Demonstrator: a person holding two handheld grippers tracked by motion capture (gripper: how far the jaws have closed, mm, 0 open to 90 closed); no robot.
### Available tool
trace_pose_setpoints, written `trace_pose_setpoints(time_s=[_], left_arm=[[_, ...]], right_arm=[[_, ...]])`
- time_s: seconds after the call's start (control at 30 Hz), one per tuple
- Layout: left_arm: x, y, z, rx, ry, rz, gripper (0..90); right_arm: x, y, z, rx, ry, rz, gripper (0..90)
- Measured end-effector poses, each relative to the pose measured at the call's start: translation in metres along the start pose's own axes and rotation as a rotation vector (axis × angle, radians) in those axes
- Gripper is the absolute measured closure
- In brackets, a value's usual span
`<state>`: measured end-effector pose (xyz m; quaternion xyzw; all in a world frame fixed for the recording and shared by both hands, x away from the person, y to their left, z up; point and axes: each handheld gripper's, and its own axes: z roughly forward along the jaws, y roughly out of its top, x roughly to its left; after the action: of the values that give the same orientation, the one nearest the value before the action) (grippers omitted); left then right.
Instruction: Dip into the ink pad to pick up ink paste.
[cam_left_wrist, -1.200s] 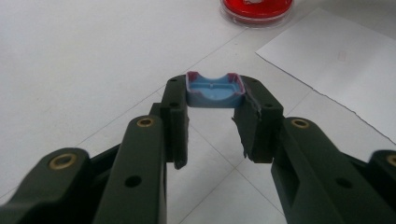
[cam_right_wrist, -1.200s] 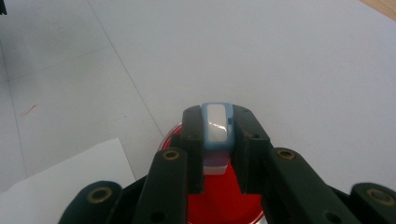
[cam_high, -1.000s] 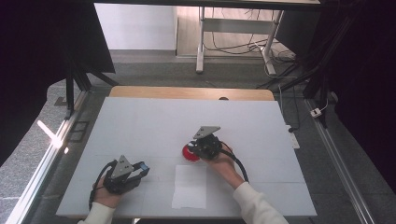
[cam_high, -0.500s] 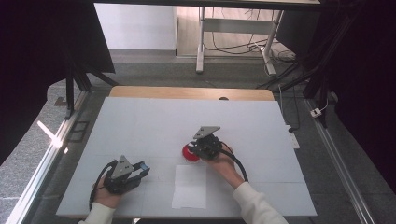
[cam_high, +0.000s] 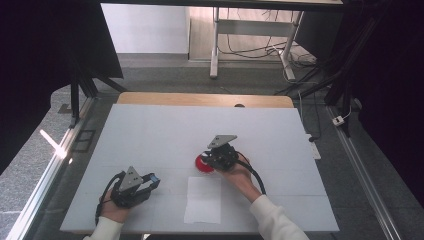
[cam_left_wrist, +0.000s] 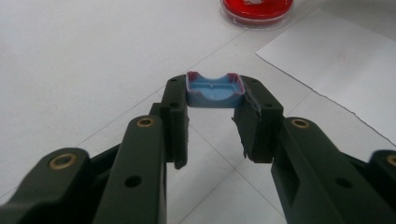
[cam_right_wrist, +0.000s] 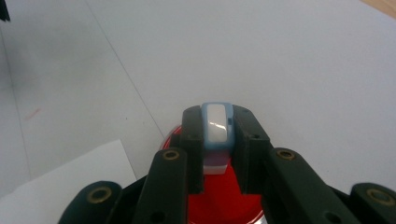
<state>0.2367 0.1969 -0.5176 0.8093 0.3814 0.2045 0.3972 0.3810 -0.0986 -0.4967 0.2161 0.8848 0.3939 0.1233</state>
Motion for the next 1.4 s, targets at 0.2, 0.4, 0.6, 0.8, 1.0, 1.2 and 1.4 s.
trace_pose_setpoints(time_s=[0.2, 0.4, 0.6, 0.8, 1.0, 1.2, 1.4], left_arm=[[0.000, 0.000, -0.001, -0.003, 0.000, 0.001, 65.3], [0.000, 0.000, 0.000, -0.003, 0.000, 0.001, 65.3], [0.000, 0.000, 0.000, -0.003, 0.002, 0.000, 65.3], [0.000, 0.000, 0.000, -0.002, 0.003, -0.001, 65.2], [0.001, 0.000, -0.001, -0.006, 0.003, -0.002, 65.2], [0.001, 0.000, 0.000, -0.006, 0.001, -0.001, 65.2], [0.001, 0.000, 0.000, -0.004, 0.001, -0.001, 65.3]], right_arm=[[0.000, 0.001, -0.002, -0.006, -0.001, 0.008, 75.2], [-0.002, 0.002, -0.007, -0.038, 0.008, 0.034, 75.2], [-0.007, 0.002, -0.016, -0.071, 0.013, 0.057, 75.3], [-0.009, 0.002, -0.026, -0.107, 0.018, 0.083, 75.3], [-0.007, -0.001, -0.038, -0.142, 0.025, 0.099, 75.3], [-0.006, -0.008, -0.055, -0.189, 0.029, 0.120, 75.2], [-0.004, -0.016, -0.071, -0.211, 0.024, 0.130, 75.2]])
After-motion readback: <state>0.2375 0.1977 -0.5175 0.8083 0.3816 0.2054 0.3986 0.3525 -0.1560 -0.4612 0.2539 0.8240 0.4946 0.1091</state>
